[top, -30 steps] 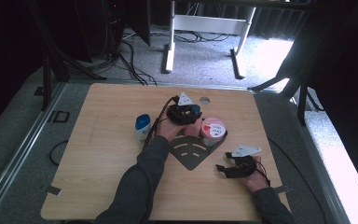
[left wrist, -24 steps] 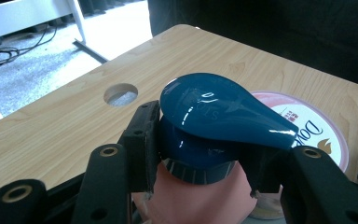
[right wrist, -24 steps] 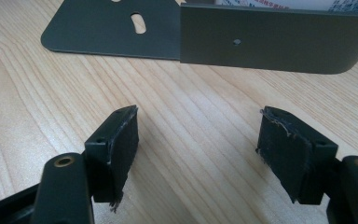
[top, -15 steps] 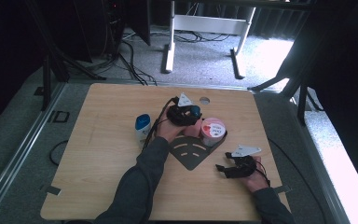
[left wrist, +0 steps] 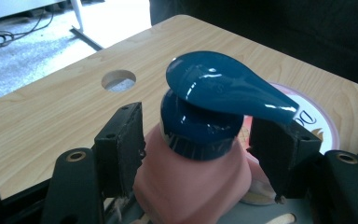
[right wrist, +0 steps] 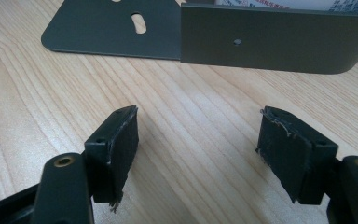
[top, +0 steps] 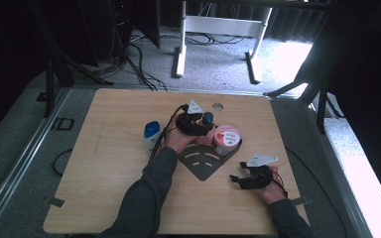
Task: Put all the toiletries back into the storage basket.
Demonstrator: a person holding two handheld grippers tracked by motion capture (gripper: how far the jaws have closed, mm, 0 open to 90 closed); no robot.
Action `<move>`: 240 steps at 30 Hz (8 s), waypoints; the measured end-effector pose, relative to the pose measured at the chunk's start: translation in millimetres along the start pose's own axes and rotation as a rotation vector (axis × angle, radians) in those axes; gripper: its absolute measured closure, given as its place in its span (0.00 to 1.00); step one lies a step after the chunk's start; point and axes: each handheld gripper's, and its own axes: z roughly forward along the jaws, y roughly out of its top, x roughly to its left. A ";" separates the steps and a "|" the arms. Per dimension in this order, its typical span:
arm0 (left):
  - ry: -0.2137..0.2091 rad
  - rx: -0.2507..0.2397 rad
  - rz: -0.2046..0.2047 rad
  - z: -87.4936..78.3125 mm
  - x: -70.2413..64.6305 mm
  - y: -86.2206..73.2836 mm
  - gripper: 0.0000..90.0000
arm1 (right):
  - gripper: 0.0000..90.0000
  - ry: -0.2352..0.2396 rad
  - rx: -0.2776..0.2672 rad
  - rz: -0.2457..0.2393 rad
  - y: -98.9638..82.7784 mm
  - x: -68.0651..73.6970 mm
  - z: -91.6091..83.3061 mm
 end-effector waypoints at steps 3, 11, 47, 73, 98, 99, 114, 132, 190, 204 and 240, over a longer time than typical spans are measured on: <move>-0.009 -0.001 -0.003 -3.3 -1.3 -1.5 0.40 | 0.32 0.000 0.000 -0.001 0.0 -0.1 0.0; -0.013 0.019 -0.028 -13.8 -6.7 -8.1 0.41 | 0.32 0.000 0.001 -0.001 0.0 -0.1 0.0; -0.086 0.115 -0.026 -56.1 -29.5 -38.6 0.50 | 0.32 0.001 0.001 -0.001 0.0 0.0 0.0; -0.109 0.155 -0.014 -82.3 -32.8 -50.9 0.59 | 0.31 0.001 0.001 -0.002 -0.4 -0.1 -0.4; -0.123 0.222 -0.038 -102.7 -21.2 -66.6 0.57 | 0.31 0.001 0.000 -0.003 -0.5 -0.1 -0.5; -0.123 0.228 -0.036 -103.7 -20.7 -67.2 0.57 | 0.31 0.001 -0.001 -0.005 -0.5 -0.2 -0.4; -0.105 0.237 -0.057 -122.5 -10.4 -77.9 0.57 | 0.31 0.002 0.001 -0.002 -0.5 0.0 -0.5; -0.103 0.257 -0.060 -140.1 -2.3 -89.0 0.57 | 0.31 0.003 0.001 -0.002 -0.5 0.1 -0.5; 0.090 0.299 -0.105 -194.8 47.6 -87.8 0.44 | 0.31 0.003 0.001 -0.003 -0.5 0.0 -0.5; 0.098 0.342 -0.063 -185.6 49.0 -72.0 0.40 | 0.31 0.003 0.000 -0.005 -0.4 -0.1 -0.4; 0.062 0.457 0.007 -149.7 53.5 -60.9 0.40 | 0.31 0.004 0.001 -0.004 -0.4 0.0 -0.5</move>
